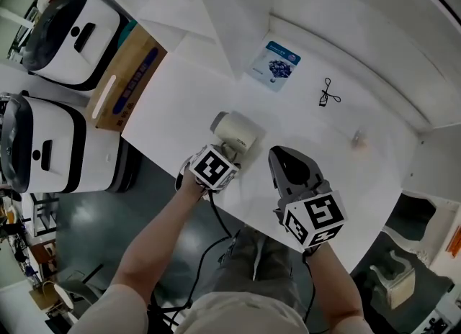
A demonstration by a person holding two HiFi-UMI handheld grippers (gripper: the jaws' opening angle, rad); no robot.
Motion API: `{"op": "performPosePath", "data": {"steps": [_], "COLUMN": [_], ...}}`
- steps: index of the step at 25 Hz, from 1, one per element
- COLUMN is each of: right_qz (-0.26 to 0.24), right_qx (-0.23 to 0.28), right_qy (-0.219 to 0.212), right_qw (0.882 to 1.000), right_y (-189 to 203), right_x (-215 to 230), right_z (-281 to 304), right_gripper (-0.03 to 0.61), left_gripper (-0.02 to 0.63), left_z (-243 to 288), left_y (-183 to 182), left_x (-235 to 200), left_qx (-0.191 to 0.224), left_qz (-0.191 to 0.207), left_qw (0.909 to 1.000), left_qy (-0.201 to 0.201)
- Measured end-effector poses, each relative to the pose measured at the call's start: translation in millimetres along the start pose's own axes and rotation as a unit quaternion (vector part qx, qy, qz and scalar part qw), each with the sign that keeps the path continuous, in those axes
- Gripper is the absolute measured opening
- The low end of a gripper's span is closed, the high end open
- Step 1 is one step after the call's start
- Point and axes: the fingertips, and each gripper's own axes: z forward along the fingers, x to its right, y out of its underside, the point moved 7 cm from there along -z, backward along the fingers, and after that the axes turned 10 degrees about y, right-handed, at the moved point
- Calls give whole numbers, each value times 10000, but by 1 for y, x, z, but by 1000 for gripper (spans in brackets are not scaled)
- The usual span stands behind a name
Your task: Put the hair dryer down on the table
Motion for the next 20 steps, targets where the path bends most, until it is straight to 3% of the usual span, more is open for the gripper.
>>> {"op": "performPosePath", "data": {"steps": [4, 16, 20], "right_qz": [65, 98, 92], "right_qx": [-36, -338, -368], "right_qy": [0, -185, -218], "right_qw": [10000, 9992, 9990], "right_y": [4, 23, 26], "right_x": [-1, -12, -12], "right_z": [2, -6, -13], "right_gripper": [25, 25, 25], "left_gripper": [212, 213, 216], "left_z": [-1, 11, 11], "left_y": [-2, -2, -1], "left_x": [-3, 3, 4], "left_qx": [-40, -548, -526], "left_qz": [47, 518, 614], "left_qw": [9999, 9970, 9966], "left_qy": [91, -151, -171]}}
